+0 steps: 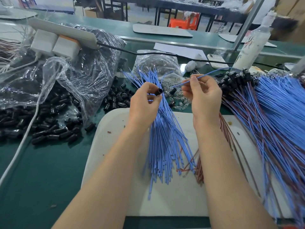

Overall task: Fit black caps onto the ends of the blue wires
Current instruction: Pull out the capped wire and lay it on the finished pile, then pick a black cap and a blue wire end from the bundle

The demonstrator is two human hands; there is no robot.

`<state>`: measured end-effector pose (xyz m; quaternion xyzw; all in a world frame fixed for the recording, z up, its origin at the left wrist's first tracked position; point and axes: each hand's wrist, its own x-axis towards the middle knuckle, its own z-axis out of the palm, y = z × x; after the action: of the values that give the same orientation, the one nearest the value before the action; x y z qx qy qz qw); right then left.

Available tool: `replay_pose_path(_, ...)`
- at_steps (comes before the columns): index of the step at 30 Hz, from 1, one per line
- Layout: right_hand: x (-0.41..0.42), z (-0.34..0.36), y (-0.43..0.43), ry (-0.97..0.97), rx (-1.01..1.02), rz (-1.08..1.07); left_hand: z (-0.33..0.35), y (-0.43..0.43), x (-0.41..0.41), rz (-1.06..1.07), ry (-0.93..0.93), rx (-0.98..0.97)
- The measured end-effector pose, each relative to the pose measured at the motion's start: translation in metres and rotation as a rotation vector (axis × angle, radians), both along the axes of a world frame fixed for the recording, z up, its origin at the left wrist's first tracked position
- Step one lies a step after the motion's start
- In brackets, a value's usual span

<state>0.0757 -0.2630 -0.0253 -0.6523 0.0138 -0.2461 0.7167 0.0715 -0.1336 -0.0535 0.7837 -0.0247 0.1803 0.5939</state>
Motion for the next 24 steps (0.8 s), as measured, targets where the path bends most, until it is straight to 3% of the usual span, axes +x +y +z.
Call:
replay_pose_path(10, -0.008, 0.004, 0.014, -0.091, -0.118, 0.073, 0.002, 0.000, 0.000, 0.071, -0.071, -0.037)
replay_pose_path(19, -0.006, -0.004, 0.015, -0.126, -0.344, 0.012, 0.000, -0.002, -0.003, 0.103, -0.098, 0.197)
replay_pose_path(24, -0.004, -0.005, 0.016, -0.044, -0.377, 0.075, 0.002, -0.005, -0.006, 0.097, -0.213, 0.350)
